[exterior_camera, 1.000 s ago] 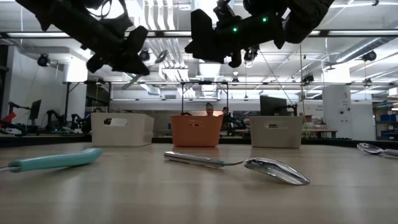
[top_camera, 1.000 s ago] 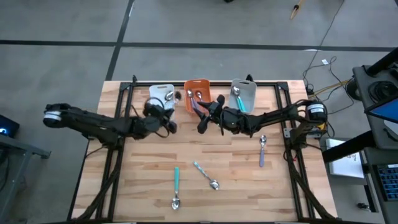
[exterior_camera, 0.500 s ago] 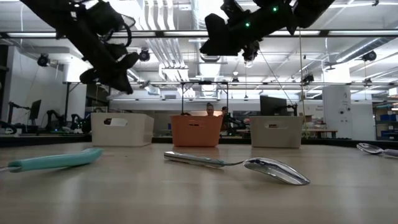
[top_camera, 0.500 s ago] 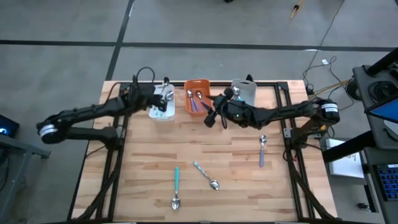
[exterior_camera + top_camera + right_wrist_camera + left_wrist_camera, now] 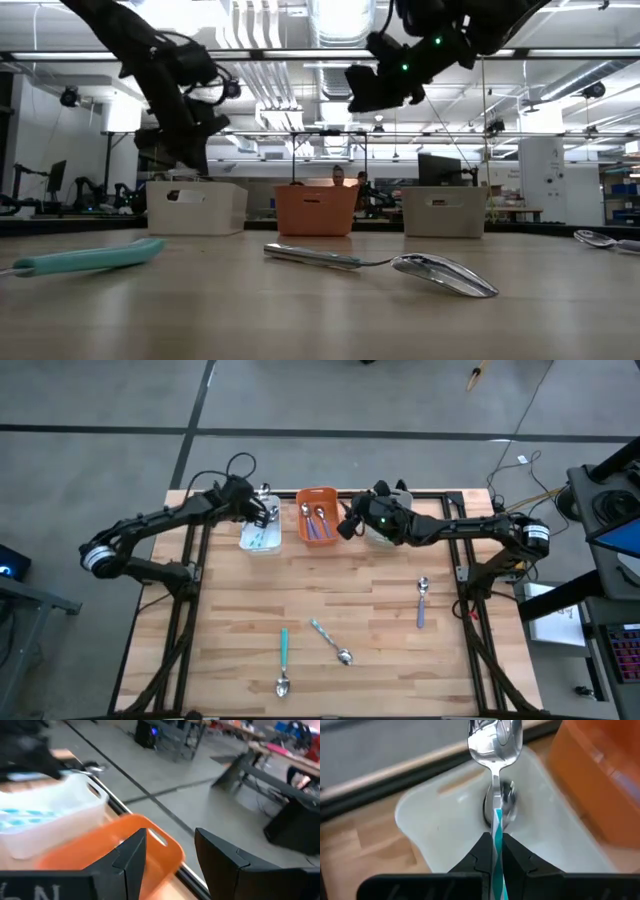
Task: Sort silverware by color (type)
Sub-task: Put the blue patterned spoon into the white bin
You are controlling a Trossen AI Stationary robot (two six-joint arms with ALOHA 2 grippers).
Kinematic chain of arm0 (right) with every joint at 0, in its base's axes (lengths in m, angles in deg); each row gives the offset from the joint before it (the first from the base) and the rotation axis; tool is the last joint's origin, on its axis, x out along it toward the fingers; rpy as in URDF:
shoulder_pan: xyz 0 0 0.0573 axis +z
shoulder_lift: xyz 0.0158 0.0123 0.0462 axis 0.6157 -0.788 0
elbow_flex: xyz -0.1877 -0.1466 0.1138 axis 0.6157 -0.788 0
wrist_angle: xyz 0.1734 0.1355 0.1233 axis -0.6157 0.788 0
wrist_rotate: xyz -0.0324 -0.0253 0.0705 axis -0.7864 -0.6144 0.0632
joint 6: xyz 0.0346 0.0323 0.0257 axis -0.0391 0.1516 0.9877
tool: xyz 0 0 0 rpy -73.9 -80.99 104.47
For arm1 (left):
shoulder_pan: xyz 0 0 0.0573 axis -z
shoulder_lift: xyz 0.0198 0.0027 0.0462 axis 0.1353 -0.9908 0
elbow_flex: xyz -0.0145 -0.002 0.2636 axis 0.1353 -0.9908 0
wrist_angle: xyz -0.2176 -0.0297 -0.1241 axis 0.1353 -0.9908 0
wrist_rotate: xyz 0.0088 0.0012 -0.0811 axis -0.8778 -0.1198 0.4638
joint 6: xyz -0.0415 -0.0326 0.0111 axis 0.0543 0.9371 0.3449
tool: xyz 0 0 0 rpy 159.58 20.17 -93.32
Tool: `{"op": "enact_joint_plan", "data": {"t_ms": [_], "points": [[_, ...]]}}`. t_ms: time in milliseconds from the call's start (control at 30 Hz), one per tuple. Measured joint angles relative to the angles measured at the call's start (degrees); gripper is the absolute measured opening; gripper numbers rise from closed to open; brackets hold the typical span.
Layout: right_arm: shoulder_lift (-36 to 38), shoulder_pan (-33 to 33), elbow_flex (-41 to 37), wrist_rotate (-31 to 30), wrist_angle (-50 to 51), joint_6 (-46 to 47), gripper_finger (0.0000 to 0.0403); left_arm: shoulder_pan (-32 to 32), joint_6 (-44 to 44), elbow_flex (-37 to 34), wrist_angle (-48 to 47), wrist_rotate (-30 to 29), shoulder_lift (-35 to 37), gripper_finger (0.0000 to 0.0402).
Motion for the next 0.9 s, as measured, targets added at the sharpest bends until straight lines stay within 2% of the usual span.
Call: {"op": "enact_joint_plan", "data": {"t_ms": [200, 600, 900], "points": [[0.0, -2.6, -0.1, 0.0, 3.8, 1.3, 0.016, 0.0, 0.2, 0.8, -4.4, 0.7, -3.5, 0.0004], [0.0, -4.4, -0.2, 0.0, 5.2, 1.1, 0.016, 1.1, 2.9, 0.7, -4.8, 4.2, -7.1, 0.001], [-0.1, -4.5, -0.2, 0.0, 5.2, 1.1, 0.016, 1.8, 3.8, 0.6, -4.8, 4.1, -7.6, 0.0043]]}}
